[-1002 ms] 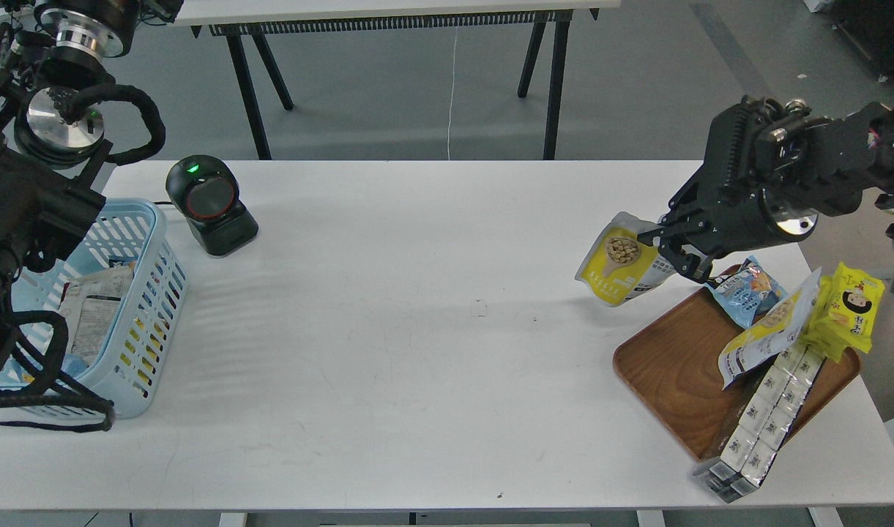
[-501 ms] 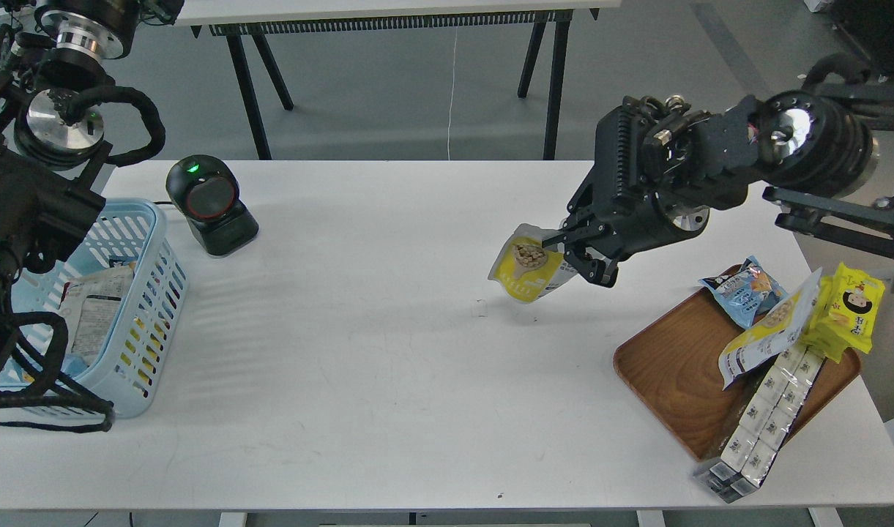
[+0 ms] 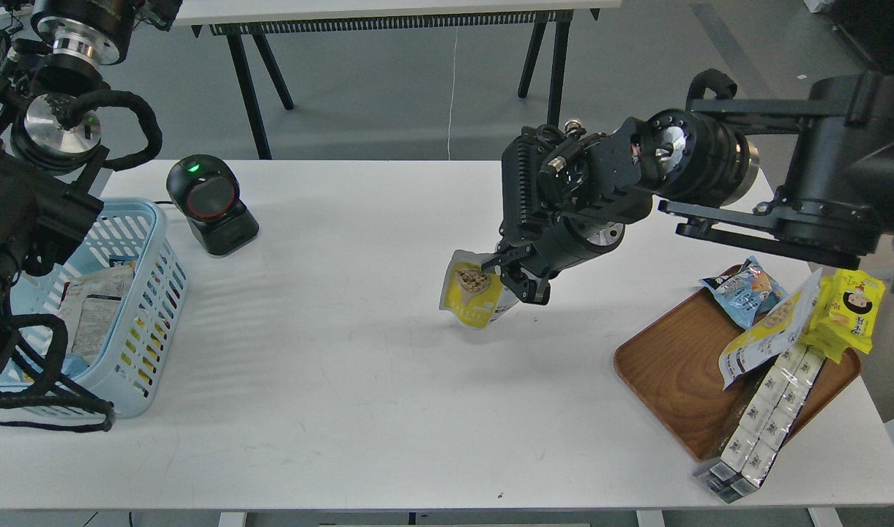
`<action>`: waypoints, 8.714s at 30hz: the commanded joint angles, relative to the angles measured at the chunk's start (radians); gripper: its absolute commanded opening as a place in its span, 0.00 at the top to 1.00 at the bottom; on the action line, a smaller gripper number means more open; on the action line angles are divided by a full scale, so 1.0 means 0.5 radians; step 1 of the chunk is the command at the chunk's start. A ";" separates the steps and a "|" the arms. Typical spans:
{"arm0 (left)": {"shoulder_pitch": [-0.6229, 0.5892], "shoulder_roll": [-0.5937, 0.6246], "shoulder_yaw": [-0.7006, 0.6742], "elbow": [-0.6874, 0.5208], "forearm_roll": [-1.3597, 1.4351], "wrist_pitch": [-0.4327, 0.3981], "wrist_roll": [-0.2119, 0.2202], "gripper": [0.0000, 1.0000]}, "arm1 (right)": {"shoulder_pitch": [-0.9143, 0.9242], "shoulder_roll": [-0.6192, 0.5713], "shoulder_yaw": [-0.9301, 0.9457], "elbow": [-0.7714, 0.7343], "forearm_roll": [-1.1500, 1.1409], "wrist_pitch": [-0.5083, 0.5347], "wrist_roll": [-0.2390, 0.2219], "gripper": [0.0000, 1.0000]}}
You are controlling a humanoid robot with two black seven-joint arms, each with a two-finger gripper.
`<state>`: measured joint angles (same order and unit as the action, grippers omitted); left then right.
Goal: Scan snack and place in basket
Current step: 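Carry the yellow packet toward the table center and set it upright, then open the right gripper and withdraw it up away from the packet, then reach the left gripper to the yellow packet and grasp it, then lift the packet with the left gripper and hold it over the scanner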
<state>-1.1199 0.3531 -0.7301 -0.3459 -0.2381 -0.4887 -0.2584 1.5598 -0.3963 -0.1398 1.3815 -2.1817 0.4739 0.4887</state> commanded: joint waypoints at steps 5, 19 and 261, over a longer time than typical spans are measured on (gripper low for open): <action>0.000 -0.004 0.000 0.002 -0.002 0.000 -0.002 0.00 | -0.009 0.197 0.000 -0.170 0.000 0.000 0.000 1.00; 0.000 -0.004 -0.006 0.005 -0.005 0.000 -0.002 0.00 | -0.042 0.427 -0.003 -0.336 0.000 0.003 0.000 0.99; 0.068 0.932 0.908 -1.732 4.840 0.000 -0.461 1.00 | -1.503 -0.177 1.758 -1.462 4.940 0.030 0.000 0.00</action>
<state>-1.0848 0.8203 -0.2756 -1.2119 2.1817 -0.4887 -0.4887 0.8069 -0.4852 0.7394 0.6506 0.2881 0.4887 0.4887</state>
